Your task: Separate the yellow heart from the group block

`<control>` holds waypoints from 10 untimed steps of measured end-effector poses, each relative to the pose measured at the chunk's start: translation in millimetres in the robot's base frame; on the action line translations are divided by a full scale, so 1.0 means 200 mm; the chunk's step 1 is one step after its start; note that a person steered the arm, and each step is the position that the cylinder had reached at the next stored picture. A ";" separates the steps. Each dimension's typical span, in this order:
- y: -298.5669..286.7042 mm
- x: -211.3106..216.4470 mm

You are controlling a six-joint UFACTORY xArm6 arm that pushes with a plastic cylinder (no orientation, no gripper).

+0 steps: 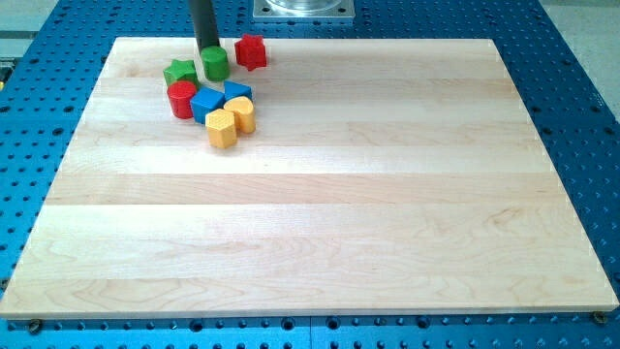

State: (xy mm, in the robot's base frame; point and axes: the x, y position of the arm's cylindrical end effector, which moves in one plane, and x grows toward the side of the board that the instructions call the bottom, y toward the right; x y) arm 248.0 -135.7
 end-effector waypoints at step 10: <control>0.15 1.01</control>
State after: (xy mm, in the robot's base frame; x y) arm 449.7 -105.5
